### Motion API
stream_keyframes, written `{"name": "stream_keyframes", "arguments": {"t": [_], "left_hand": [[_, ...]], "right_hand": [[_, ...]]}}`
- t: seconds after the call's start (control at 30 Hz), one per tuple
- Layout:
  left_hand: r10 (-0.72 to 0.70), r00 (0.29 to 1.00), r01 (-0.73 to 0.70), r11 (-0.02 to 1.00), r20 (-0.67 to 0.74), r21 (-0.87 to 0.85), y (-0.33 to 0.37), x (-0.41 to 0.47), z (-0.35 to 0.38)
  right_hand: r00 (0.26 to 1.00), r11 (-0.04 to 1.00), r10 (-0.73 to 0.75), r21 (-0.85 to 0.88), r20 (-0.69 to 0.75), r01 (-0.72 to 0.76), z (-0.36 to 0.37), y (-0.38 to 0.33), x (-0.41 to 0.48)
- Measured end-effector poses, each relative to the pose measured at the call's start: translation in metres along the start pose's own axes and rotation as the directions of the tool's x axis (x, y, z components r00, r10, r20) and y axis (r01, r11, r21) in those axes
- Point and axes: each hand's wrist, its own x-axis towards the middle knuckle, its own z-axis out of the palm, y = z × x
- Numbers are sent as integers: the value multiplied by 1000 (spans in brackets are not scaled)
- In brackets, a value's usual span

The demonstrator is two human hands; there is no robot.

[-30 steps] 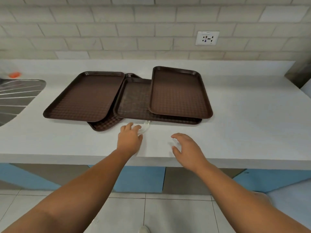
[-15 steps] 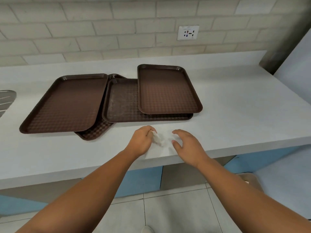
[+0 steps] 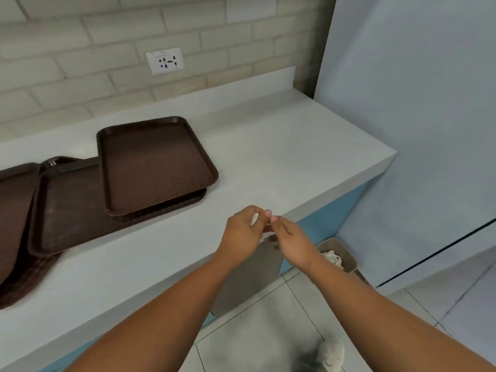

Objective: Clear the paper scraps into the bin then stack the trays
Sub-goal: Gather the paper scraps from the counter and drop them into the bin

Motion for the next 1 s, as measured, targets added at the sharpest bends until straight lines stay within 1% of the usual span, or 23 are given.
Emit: {"name": "stream_keyframes", "arguments": {"t": [0.1, 0.23, 0.37, 0.53, 0.7, 0.87, 0.93, 1.0], "left_hand": [[-48, 997, 45, 997, 54, 59, 18, 24, 51], [-154, 979, 147, 987, 132, 59, 32, 55, 121], [-186, 954, 158, 978, 236, 135, 37, 84, 194], [-264, 922, 209, 955, 284, 209, 19, 117, 282], [-386, 872, 315, 913, 301, 258, -32, 148, 358], [-461, 813, 355, 876, 355, 326, -111, 180, 428], [-521, 763, 403, 846, 383, 348, -149, 197, 456], [-594, 685, 489, 804, 421, 340, -184, 212, 483]], "right_hand": [[996, 999, 47, -8, -79, -48, -50, 27, 0], [981, 992, 129, 16, -145, -128, -119, 72, 1], [961, 979, 187, -36, -203, -198, -189, 122, 6], [931, 950, 259, -104, -257, -293, -258, 184, 13], [893, 904, 347, -153, -287, -400, -296, 264, 31], [845, 865, 449, -93, -292, -492, -299, 358, 64], [824, 849, 485, -67, -293, -524, -294, 400, 79], [810, 839, 505, -51, -298, -542, -286, 436, 90]]}}
